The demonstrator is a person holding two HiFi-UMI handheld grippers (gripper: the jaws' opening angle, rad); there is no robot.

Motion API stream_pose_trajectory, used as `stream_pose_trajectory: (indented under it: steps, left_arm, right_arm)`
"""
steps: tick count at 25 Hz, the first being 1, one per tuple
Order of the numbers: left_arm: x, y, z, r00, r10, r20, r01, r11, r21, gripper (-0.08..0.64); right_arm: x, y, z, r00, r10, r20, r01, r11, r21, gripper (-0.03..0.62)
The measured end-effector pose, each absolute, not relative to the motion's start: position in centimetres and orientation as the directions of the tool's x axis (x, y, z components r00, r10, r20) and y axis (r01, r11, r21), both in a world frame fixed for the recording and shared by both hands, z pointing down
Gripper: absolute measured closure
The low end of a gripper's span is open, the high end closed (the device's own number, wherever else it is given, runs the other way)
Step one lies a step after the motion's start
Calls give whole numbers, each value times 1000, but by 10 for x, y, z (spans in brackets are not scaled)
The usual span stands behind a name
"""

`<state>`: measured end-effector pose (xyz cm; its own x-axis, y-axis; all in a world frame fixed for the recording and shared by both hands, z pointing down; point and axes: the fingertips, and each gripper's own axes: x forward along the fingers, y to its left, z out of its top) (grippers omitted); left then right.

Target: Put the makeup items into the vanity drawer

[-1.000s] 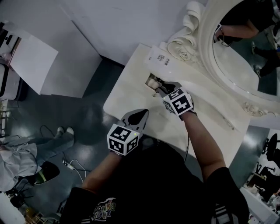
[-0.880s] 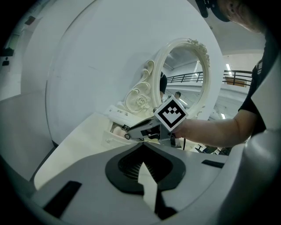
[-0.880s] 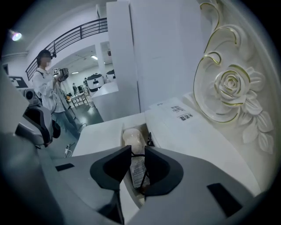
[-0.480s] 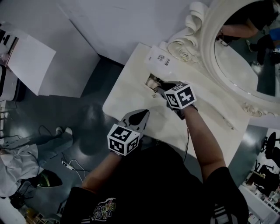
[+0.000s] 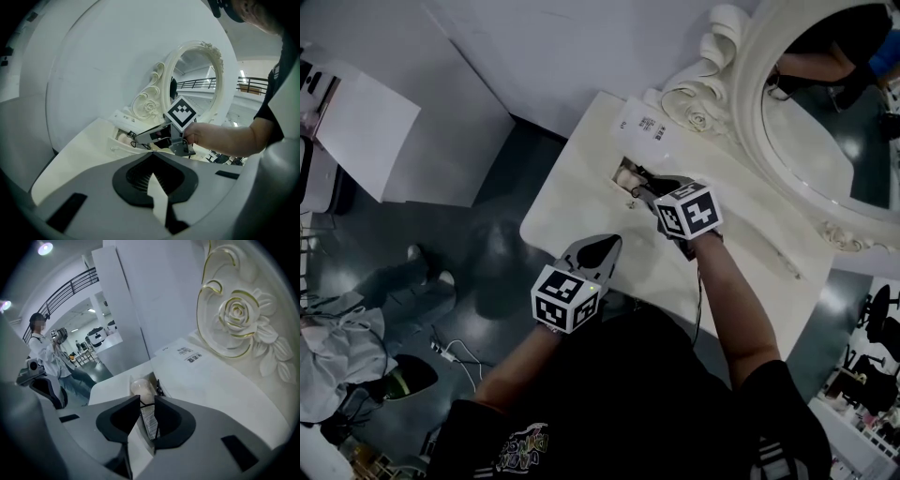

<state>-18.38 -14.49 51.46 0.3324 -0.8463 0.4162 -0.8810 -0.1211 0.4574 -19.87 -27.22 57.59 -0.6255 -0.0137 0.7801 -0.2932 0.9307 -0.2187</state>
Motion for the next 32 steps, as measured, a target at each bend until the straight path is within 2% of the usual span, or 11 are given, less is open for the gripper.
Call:
stream_pose_trajectory:
  steps: [6,12,18,32]
  left_arm:
    - [-183,-144,515,329,-849,414,-881,-117,459,560]
    - [-181,-142,514,334,-847,414,-881,-124,457,560]
    - [-180,-139,514,339,-846,412,-880,-130,457,560]
    - [-179,-134,511,356,-839,412,-880,-152,450,560]
  right_arm:
    - [-207,-258,566,-669,-63,740,-299,935,-191,482]
    - [-211,-251,577,-630,-100,770,-276,956,-101,482]
    - [-187,-269,587,-571,-147,808,-321,945,-55,502]
    - [-178,-284,584,-587,-226,778,-402,915,-38,508]
